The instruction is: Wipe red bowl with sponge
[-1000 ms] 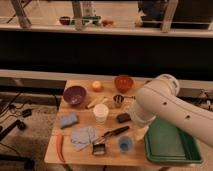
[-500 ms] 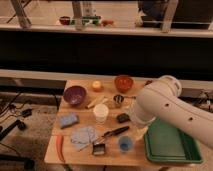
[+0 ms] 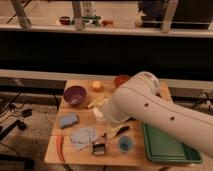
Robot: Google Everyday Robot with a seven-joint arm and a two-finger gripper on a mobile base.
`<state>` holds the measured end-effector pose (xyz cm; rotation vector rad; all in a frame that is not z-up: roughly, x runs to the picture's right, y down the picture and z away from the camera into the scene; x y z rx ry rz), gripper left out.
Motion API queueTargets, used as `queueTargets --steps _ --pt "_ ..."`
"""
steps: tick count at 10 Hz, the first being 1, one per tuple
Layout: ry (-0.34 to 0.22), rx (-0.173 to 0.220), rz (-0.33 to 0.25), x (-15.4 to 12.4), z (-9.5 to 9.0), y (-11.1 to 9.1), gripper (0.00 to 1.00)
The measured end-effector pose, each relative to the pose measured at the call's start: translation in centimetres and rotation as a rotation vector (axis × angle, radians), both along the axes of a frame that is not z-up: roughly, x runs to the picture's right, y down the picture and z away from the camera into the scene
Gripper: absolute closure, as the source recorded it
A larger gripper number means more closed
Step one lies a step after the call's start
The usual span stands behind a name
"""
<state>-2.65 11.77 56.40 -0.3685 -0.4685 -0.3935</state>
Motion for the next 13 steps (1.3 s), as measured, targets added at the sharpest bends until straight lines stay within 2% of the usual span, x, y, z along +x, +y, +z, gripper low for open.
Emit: queueTargets --steps 2,3,4,5,6,10,11,13 --pt "-0.072 0.021 -0.025 -5.1 -0.3 -0.6 0.2" --pt "-0.119 0.013 -0.037 -8.3 0.5 -1.0 0.2" --pt "-0.142 0.004 -0.045 -10.0 1.5 -1.2 0.2" --pt "-0.162 -0.016 -0.052 -12.0 3.2 -1.2 0.2" --pt "-0.174 -0.041 -0.055 -13.4 5.9 -0.9 0.2" --pt "-0.182 -0.163 -0.019 -14.0 14.7 0.8 0.2" --pt "-0.183 -0.171 -0.017 -14.0 15.3 1.0 0.2" --pt "-0.18 -0.171 -0.014 -13.8 15.5 0.9 0.2"
